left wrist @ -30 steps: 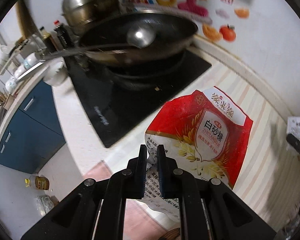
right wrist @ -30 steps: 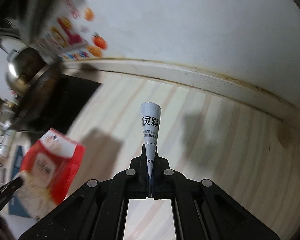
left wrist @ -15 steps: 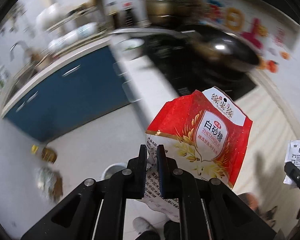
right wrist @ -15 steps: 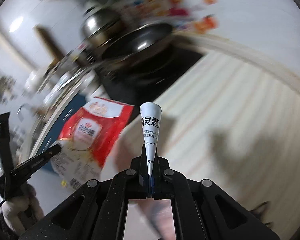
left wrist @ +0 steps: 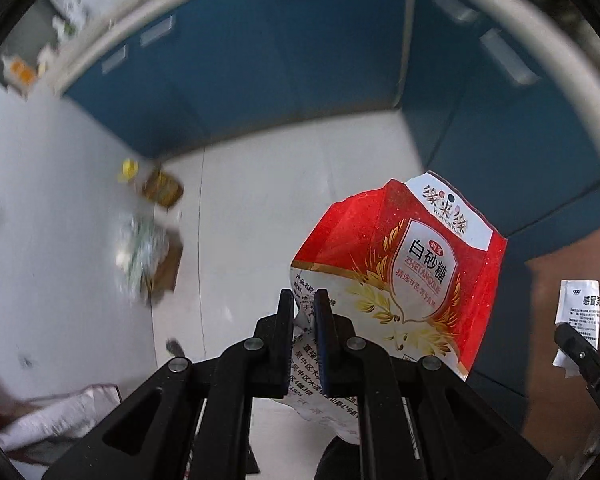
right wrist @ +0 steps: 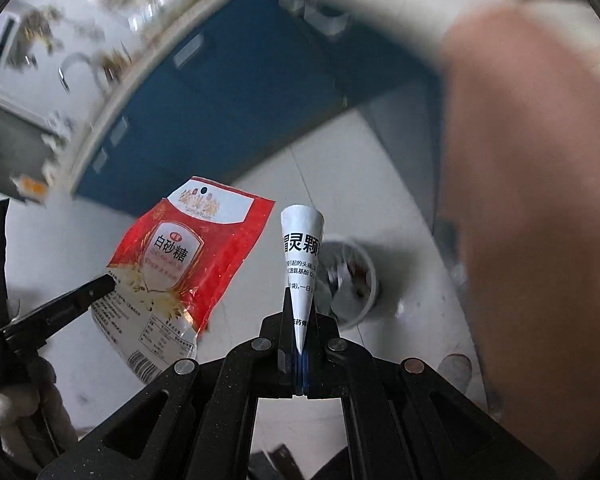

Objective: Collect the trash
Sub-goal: 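Carry the sachet and sugar bag to the white bin and open both tools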

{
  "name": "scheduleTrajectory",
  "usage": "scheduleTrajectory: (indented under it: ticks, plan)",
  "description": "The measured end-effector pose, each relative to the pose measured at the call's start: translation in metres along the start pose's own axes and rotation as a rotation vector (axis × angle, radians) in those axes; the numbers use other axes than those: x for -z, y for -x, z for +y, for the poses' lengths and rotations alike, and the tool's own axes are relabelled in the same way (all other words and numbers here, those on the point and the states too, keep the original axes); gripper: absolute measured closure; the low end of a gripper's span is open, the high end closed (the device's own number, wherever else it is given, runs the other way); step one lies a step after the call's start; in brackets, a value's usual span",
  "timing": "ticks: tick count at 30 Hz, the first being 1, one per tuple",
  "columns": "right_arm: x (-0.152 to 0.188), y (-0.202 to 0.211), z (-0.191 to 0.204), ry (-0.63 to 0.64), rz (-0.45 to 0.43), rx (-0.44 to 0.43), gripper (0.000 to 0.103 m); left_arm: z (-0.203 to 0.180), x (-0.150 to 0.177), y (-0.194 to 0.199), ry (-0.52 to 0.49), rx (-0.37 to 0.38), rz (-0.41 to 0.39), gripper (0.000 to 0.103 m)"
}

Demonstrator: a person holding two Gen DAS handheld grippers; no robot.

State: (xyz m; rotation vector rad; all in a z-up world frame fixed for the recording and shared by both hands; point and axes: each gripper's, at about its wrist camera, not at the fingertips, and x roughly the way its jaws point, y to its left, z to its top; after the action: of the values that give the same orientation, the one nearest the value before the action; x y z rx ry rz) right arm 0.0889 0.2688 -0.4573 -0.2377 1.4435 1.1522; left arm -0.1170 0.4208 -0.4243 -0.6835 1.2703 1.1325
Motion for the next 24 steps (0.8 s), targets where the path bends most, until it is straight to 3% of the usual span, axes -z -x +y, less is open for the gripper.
scheduleTrajectory:
  ticks: [5, 11, 14, 16, 20, 21, 22, 23, 24]
  plan:
    - [0.008, -0.135, -0.018, 0.010, 0.130, 0.017, 0.103, 0.002, 0.014, -0.137, 0.029, -0.020, 0.111, 0.096]
    - [0.014, -0.293, -0.051, 0.044, 0.247, 0.029, 0.102, -0.029, 0.025, -0.305, 0.041, 0.010, 0.254, 0.096]
    - [0.014, -0.349, -0.069, 0.052, 0.314, 0.036, 0.102, -0.048, 0.026, -0.353, 0.028, 0.010, 0.282, 0.095]
    - [0.014, -0.379, -0.079, 0.067, 0.340, 0.041, 0.102, -0.054, 0.026, -0.370, 0.028, 0.021, 0.288, 0.089]
    - [0.017, -0.428, -0.094, 0.087, 0.429, 0.036, 0.101, -0.054, 0.019, -0.377, 0.046, 0.060, 0.273, 0.082]
    - [0.018, -0.435, -0.098, 0.093, 0.446, 0.049, 0.101, -0.053, 0.018, -0.377, 0.054, 0.064, 0.274, 0.078]
    - [0.019, -0.441, -0.097, 0.092, 0.456, 0.056, 0.100, -0.050, 0.017, -0.376, 0.064, 0.070, 0.274, 0.058]
    - [0.019, -0.445, -0.097, 0.091, 0.469, 0.068, 0.092, -0.046, 0.016, -0.373, 0.080, 0.076, 0.269, 0.043]
    - [0.016, -0.445, -0.099, 0.091, 0.480, 0.084, 0.083, -0.041, 0.015, -0.369, 0.095, 0.080, 0.263, 0.016]
